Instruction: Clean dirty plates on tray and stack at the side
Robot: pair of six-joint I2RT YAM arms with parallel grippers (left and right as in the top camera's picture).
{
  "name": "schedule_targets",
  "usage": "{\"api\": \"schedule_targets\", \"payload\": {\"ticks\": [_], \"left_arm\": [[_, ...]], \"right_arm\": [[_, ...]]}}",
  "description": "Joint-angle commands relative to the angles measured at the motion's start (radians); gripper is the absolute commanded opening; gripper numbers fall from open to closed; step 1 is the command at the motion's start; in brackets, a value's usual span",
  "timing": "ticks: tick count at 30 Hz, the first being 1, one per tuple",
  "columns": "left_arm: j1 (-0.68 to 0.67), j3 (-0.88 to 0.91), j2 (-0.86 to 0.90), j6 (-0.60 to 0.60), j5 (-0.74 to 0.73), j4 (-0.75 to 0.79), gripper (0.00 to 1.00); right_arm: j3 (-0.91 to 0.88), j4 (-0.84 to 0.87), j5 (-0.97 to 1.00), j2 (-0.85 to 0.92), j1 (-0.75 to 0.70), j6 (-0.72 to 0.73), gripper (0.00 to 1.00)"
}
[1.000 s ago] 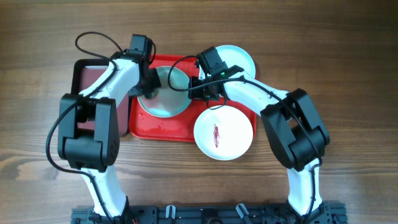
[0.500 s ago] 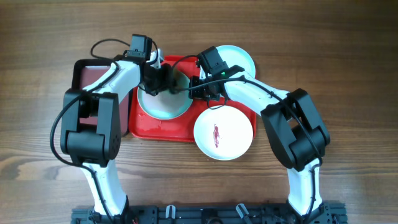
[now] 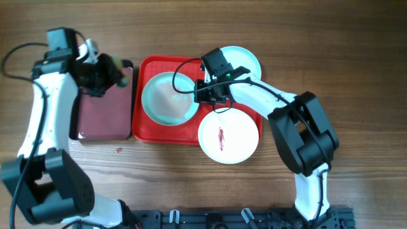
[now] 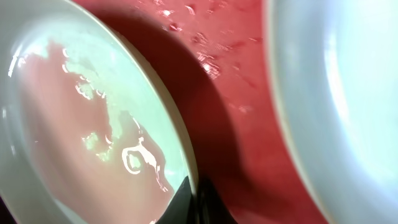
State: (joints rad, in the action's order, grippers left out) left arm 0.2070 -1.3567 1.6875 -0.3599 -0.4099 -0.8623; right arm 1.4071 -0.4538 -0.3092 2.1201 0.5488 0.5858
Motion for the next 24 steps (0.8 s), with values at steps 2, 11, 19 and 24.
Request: {"api": "schedule_targets", "payload": {"ticks": [2,11,19,24], "left_arm": [[0.026,-0.004,-0.006,0.069,0.076,-0.063,0.04],[0.024,-0.004,-0.006,0.068,0.113,-0.085,0.04],[0.024,-0.003,-0.006,0.068,0.113,-0.087,0.04],[0.024,-0.003,-0.006,0.069,0.113,-0.089,0.04]], "right_arm": [[-0.014,-0.064,0.142,-0.134,0.005,-0.070,0.04],[-0.006,-0.137,0.510,-0.296,0.111,-0.142,0.04],[0.010,-0.153,0.929,-0.310,0.277,-0.223,0.04],[0.010,-0.116,1.170,-0.310,0.350,-0.309,0.04]]}}
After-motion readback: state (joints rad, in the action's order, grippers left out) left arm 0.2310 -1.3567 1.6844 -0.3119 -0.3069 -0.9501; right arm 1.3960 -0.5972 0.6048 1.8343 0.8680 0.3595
